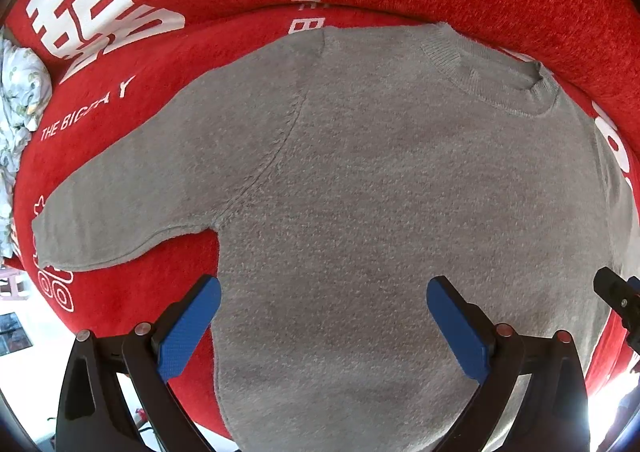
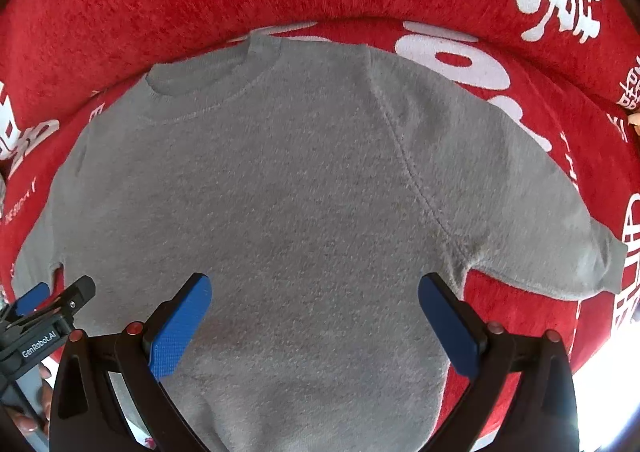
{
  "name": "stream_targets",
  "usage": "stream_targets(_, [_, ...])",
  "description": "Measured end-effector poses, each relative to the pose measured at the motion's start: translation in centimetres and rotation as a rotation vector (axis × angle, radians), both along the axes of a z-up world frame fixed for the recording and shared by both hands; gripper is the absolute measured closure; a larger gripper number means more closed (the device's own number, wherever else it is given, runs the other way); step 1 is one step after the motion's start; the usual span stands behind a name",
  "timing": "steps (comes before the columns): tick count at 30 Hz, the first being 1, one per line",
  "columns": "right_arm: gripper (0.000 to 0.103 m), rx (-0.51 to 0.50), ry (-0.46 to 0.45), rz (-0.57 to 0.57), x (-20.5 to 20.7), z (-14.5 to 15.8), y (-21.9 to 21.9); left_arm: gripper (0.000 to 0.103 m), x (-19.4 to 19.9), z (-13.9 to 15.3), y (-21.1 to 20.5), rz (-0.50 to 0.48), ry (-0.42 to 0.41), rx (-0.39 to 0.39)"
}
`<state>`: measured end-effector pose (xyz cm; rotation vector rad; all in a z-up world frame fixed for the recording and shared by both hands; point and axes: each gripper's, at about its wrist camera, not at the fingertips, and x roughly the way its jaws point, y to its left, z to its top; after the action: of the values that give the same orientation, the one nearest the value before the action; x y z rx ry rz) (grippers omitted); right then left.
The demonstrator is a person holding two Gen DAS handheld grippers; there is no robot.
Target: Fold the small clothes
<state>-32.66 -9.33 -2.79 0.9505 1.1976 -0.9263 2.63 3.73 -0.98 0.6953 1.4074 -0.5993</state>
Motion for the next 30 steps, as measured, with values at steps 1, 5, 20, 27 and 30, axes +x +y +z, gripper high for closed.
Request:
stream_targets(1, [0.000,0.004,0.003,0.002,0.5,0.1,-0.3,0.000,0.1,0.0,-0.1,0.002,0.001,0.001])
stream_targets(5, [0.000,0.007,0.000,0.006,-0.4,0.0,0.5,0.000,-0.1,-0.1,-0.1,0.012,0.000,0.000])
stream_targets(20, [0.000,0.039,0.018,0.048,1.1,1.6,-2.7,0.000,0.0,0.1,0.7,0.007,-0.001,-0.002])
stream_targets(27, [0.000,0.036,0.024,0.104,0.8,2.1,-3.8,0.000,0.1,0.3,0.6,0.010,-0.003,-0.001])
stream_targets(30, [0.000,0.035,0.025,0.114,0.6,2.3,-3.9,0.000,0.1,0.4,0.4,0.013,-0.003,-0.001])
